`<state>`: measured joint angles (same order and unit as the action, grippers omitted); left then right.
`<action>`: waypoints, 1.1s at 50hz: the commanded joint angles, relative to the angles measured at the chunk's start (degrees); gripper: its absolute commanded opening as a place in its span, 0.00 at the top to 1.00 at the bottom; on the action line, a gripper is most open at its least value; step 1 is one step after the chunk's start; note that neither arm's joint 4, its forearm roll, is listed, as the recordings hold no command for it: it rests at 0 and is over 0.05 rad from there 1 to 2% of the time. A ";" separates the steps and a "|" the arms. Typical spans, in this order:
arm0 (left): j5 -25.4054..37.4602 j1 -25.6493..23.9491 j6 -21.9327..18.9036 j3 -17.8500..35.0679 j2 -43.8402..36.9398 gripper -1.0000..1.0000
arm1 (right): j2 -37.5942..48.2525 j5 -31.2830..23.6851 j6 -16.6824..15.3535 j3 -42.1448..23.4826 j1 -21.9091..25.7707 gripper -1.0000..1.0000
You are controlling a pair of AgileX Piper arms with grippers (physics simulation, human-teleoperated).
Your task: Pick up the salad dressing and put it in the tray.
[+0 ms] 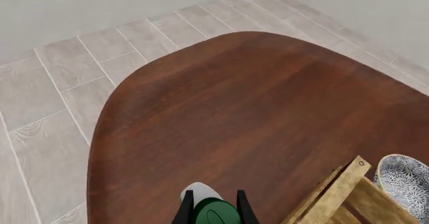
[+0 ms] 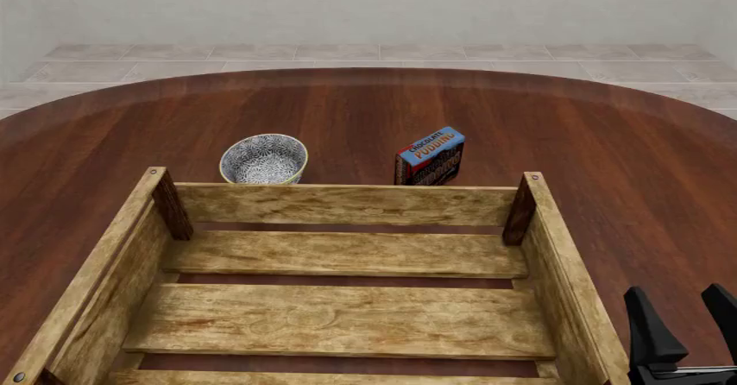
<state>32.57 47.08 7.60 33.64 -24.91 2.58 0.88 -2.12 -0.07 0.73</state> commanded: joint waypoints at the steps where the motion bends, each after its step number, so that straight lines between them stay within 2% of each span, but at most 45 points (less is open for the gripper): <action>1: 3.74 -5.58 -2.21 7.89 2.11 1.00 | -0.07 -0.04 0.10 -0.02 -0.05 0.00; 11: 6.71 -12.70 -4.08 16.50 1.03 1.00 | 0.33 0.33 0.18 0.02 -0.04 0.00; 14: 7.18 -14.88 -6.07 19.26 0.83 1.00 | 0.21 0.25 0.26 0.03 -0.11 0.00; 17: 7.55 -16.33 -5.71 20.71 0.03 1.00 | 0.21 0.20 0.29 -0.02 -0.12 0.00; 21: 8.20 -20.45 -8.17 24.25 -0.85 1.00 | 0.15 0.19 0.30 0.02 -0.10 0.00; 28: 8.94 -27.24 -8.68 26.88 -1.45 1.00 | -0.01 -0.04 0.31 -0.04 -0.07 0.00; 30: 8.88 -28.97 -10.51 27.72 -1.45 1.00 | -0.04 -0.06 0.35 0.00 -0.08 0.00; 33: 9.49 -32.78 -10.52 29.02 -2.19 1.00 | 0.02 0.00 0.36 0.01 -0.08 0.00; 35: 9.46 -35.49 -11.94 29.86 -2.44 1.00 | 0.00 -0.02 0.33 -0.01 -0.03 0.00; 40: 9.04 -37.65 -12.56 30.78 -3.39 1.00 | 0.06 0.05 0.28 0.00 0.07 0.00; 41: 8.55 -40.32 -12.59 30.95 -4.30 1.00 | 0.15 0.17 0.27 0.01 0.08 0.00; 44: 6.99 -42.57 -14.58 30.62 -5.17 1.00 | 0.10 0.17 0.26 0.01 0.07 0.00; 48: 6.99 -42.57 -14.58 30.62 -5.17 1.00 | 0.10 0.17 0.26 0.01 0.07 0.00; 50: 4.22 -47.32 -15.67 30.58 -7.65 1.00 | 0.02 0.11 0.38 -0.01 -0.10 0.00; 54: 3.14 -49.55 -15.61 30.95 -9.10 1.00 | 0.00 0.08 0.42 -0.02 -0.12 0.00; 55: 2.64 -51.62 -16.08 31.01 -9.82 1.00 | -0.01 0.09 0.40 -0.01 -0.12 0.00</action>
<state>38.48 4.26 -5.65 63.26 -31.02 2.64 1.00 -1.78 -0.07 0.69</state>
